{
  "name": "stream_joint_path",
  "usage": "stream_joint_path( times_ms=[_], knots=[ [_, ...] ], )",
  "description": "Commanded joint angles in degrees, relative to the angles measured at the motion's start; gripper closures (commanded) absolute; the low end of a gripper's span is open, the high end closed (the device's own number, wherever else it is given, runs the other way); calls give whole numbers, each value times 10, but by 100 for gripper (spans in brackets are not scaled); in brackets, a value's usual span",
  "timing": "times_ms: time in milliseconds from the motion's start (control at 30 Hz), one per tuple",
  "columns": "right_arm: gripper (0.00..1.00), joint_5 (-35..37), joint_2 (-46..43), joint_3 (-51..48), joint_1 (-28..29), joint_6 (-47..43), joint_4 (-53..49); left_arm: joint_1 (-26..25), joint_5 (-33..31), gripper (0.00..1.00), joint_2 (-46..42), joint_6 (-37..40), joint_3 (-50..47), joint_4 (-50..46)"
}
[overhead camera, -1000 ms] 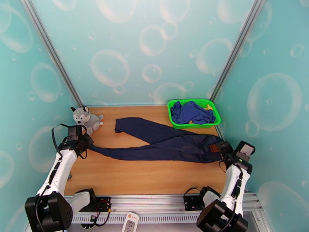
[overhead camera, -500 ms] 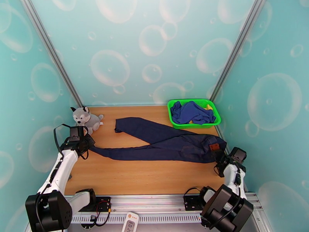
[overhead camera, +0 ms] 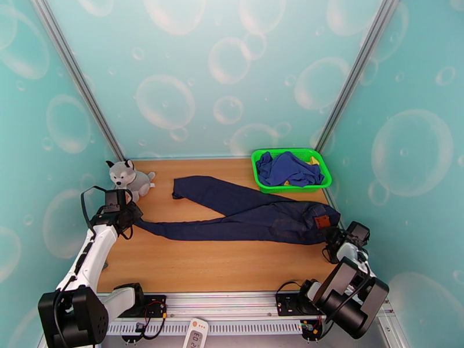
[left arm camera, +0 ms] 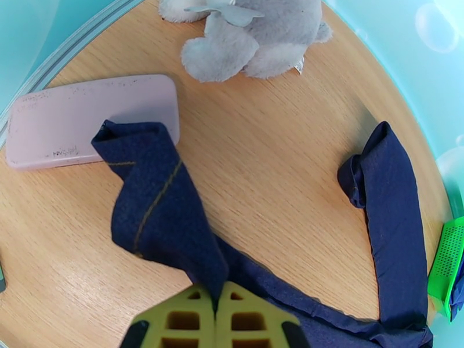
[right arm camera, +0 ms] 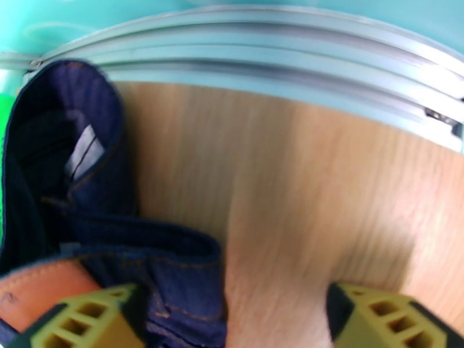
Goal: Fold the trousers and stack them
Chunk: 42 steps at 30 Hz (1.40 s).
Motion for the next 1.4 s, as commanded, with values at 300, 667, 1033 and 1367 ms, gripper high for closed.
stream_joint_path(
  times_ms=[300,667,1033,1367],
  knots=[
    [100,-26,-1,-13,5,3,92,-4,-14,100,-18,10,0,-15],
    [100,-65,-121,151,5,-36,-54,21,-39,100,-5,35,105,-65],
    [100,-149,-82,330,21,45,-28,62,-27,100,68,33,275,-75],
    [100,-163,-59,459,43,18,-119,67,22,100,63,-10,251,-86]
  ],
)
